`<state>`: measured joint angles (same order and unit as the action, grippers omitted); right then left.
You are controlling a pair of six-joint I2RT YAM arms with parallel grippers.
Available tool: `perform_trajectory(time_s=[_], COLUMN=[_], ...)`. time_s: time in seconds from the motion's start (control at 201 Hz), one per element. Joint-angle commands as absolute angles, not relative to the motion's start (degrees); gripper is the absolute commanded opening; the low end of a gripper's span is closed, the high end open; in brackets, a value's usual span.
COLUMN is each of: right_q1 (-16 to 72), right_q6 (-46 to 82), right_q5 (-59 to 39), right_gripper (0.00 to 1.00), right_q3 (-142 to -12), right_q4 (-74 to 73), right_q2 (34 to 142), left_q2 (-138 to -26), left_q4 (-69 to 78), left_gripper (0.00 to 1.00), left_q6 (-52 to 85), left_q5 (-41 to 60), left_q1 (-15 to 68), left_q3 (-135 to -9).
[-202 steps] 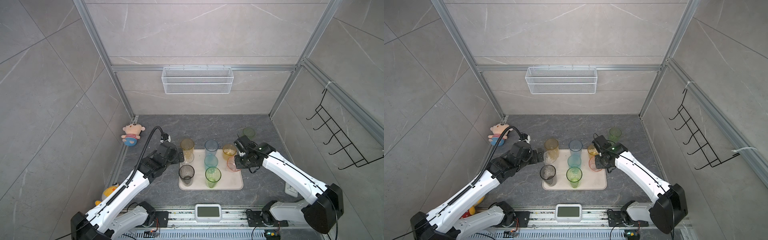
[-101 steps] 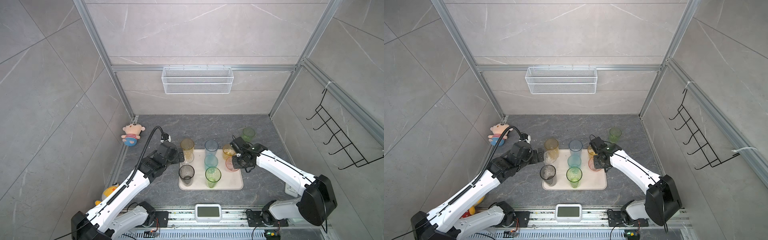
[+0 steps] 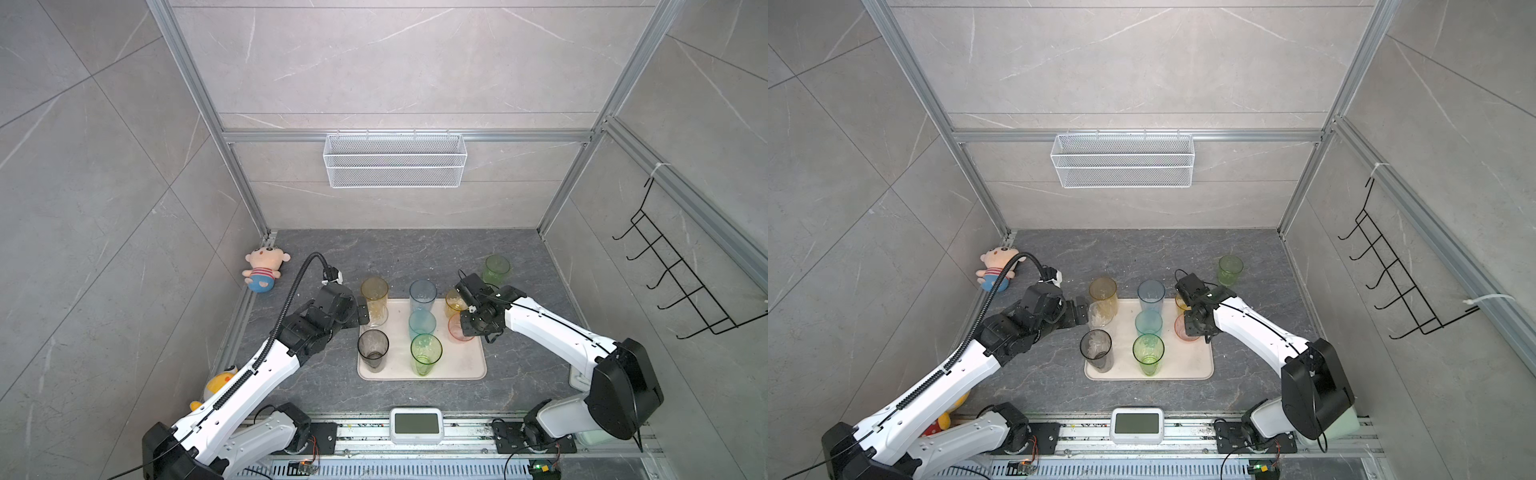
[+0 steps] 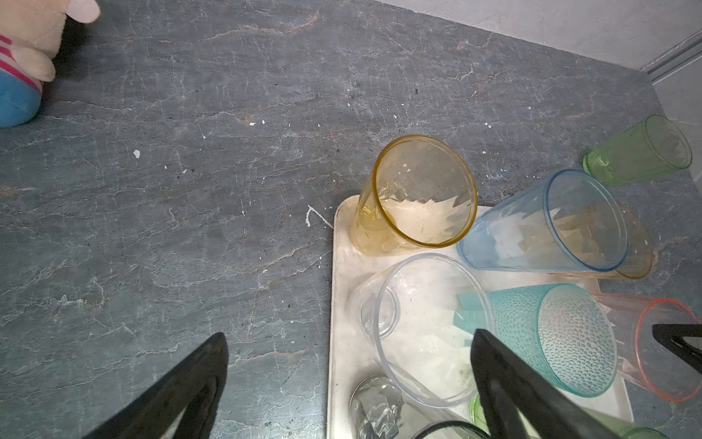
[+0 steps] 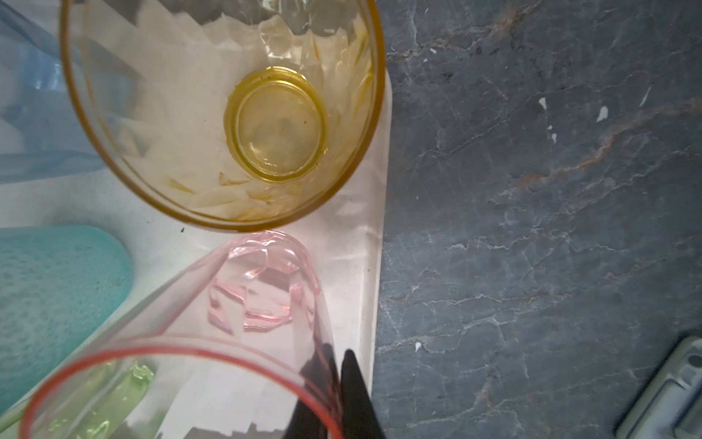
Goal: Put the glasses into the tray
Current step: 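Lower the pink glass onto the tray and open the right gripper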
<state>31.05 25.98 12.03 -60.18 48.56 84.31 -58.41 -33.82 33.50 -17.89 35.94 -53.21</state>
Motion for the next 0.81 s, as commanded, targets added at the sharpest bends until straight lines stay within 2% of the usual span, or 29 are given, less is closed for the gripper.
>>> perform_trajectory(time_s=[0.0,0.433,0.598,0.802], right_q1=[30.8,29.8,29.8,29.8], right_q6=[26.9,27.4,27.6,27.8], right_q5=[12.3,11.7,11.6,11.2], right_gripper=[0.0,0.04,0.12,0.26], right_q3=[-60.0,-59.9,-59.9,-60.0], right_q4=[48.0,47.3,47.0,46.9], right_q2=[85.6,87.3,87.5,87.4], left_q2=[-57.5,-56.8,-56.8,-56.7], left_q4=[-33.5,-33.9,-34.0,-33.9], left_gripper=[1.0,1.0,1.0,1.0], left_q6=[34.2,34.3,34.4,34.4], left_q5=[-18.3,-18.4,-18.5,-18.5], left_q1=[35.6,35.7,35.6,35.7], left_q3=[-53.7,-53.4,-53.3,-53.3])
